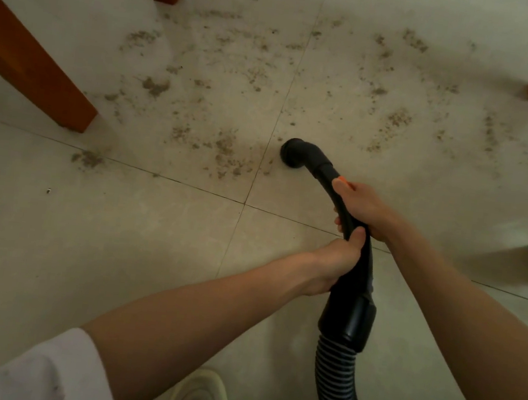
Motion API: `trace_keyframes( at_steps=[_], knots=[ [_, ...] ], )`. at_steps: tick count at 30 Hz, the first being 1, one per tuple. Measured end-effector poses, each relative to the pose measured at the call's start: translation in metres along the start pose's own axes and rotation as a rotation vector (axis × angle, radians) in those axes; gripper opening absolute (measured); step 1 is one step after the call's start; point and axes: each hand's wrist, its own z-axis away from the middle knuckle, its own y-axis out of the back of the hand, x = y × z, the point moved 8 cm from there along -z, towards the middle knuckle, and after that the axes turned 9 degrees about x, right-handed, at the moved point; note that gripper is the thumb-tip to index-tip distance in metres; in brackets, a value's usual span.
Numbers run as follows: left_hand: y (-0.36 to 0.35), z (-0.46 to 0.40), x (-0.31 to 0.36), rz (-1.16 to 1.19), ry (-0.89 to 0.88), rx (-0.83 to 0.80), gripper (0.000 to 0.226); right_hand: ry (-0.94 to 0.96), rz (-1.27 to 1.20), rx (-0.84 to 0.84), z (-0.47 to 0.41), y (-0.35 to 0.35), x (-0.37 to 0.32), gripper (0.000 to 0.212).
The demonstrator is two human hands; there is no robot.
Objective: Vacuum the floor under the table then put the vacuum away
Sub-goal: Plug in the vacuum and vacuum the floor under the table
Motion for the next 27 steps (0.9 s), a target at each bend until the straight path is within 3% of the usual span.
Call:
trace_keyframes(
  at_steps=[12,18,27],
  knots=[
    [-0.005,-0.001,-0.051,-0.048,0.060,0.035,0.066,0.020,0.044,-0.131,0.032,-0.021,0.021,0.031],
    [0.011,-0.006,-0.025,0.041,-0.022,0.046,0.054,0.058,0.071,-0.093,0.013,-0.025,-0.003,0.029],
    [0.024,-0.019,0.011,-0.031,-0.108,0.042,0.052,0.024,0.044,0.020,-0.019,-0.014,-0.020,0.031]
  ],
)
